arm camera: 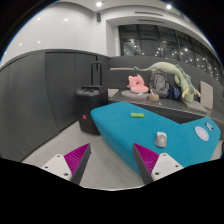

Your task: Arrange mouse

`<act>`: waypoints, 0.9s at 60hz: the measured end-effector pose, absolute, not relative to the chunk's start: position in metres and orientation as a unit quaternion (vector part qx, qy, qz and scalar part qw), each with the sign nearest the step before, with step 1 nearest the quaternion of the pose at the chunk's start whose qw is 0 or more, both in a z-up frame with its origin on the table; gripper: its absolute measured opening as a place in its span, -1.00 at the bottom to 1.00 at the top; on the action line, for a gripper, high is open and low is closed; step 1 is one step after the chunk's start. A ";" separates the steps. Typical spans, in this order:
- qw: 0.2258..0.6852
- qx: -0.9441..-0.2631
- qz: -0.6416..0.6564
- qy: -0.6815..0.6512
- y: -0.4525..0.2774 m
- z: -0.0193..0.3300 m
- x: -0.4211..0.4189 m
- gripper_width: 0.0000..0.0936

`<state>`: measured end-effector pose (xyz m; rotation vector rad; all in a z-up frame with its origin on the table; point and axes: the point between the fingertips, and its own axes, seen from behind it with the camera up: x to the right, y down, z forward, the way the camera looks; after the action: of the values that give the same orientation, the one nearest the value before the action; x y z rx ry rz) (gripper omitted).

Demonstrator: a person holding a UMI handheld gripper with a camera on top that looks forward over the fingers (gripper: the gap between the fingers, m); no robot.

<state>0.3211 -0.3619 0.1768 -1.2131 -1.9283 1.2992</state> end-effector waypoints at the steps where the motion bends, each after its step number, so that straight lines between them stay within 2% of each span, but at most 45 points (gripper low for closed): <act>1: 0.259 -0.450 0.477 -0.709 -0.360 0.176 0.320 0.84; 6: 0.276 -0.469 0.464 -0.699 -0.342 0.171 0.305 0.83; 10: 0.282 -0.486 0.457 -0.690 -0.323 0.150 0.273 0.83; 15: 0.297 -0.509 0.440 -0.678 -0.291 0.145 0.274 0.84; 22: 0.326 -0.539 0.416 -0.656 -0.251 0.120 0.229 0.84; 32: 0.344 -0.582 0.385 -0.628 -0.197 0.097 0.211 0.85; 39: 0.358 -0.589 0.374 -0.620 -0.182 0.085 0.197 0.85; 54: 0.357 -0.600 0.367 -0.615 -0.187 0.063 0.168 0.83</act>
<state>0.1685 -0.1868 0.0632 -1.5494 -1.5881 0.9467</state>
